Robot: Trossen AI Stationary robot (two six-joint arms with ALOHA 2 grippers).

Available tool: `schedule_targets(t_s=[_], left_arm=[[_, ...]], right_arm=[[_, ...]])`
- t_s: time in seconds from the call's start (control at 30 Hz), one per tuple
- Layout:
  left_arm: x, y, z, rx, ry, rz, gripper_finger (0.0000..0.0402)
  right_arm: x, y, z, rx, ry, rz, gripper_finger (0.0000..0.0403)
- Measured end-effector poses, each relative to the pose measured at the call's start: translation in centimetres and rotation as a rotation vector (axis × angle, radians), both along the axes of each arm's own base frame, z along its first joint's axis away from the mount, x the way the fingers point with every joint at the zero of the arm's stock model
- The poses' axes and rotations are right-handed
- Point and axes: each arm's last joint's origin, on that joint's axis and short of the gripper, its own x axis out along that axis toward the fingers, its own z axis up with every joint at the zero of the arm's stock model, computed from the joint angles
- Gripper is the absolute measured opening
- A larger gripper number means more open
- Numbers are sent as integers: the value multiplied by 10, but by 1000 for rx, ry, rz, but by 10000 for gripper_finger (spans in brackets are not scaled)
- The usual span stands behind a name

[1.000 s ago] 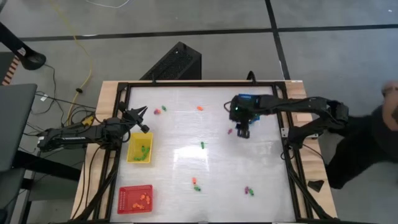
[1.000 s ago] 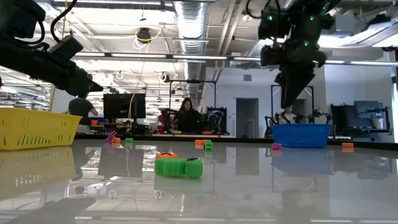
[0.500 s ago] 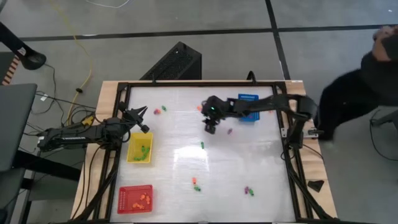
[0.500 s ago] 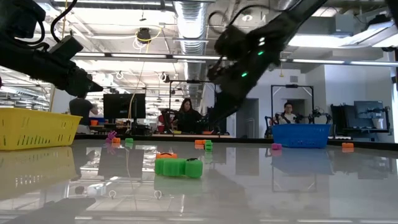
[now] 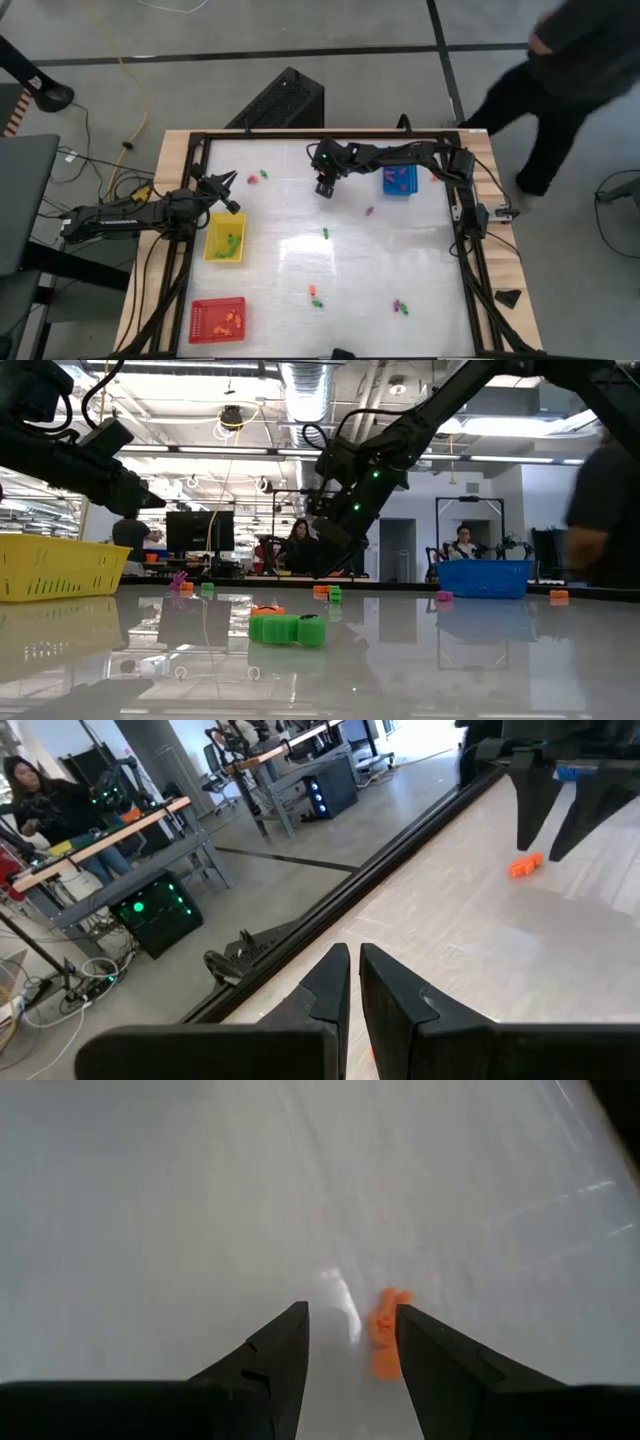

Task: Sort Halloween decoration
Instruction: Put the orange skeleton toy into the red bin

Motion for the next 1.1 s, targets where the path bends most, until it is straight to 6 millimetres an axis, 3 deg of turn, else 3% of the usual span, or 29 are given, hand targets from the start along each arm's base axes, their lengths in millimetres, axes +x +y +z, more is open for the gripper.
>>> schedule_targets(t_s=[0.27,0.43,0.67,0.83,1.1], left_arm=[[0,0,0,0,0,0,18],[0,0,0,0,0,0,18],[0,0,0,0,-1,0,18],[0,0,0,0,0,-1,18],[0,0,0,0,-1,0,18]], right_arm=[[-8,-15,-1,22,15,-44,183],[-6,-20,-22,41,54,-55,214],[-5,-21,-21,13,78,-54,234],[-5,-21,-22,15,80,-52,186],[-4,-21,-22,23,76,-40,57]])
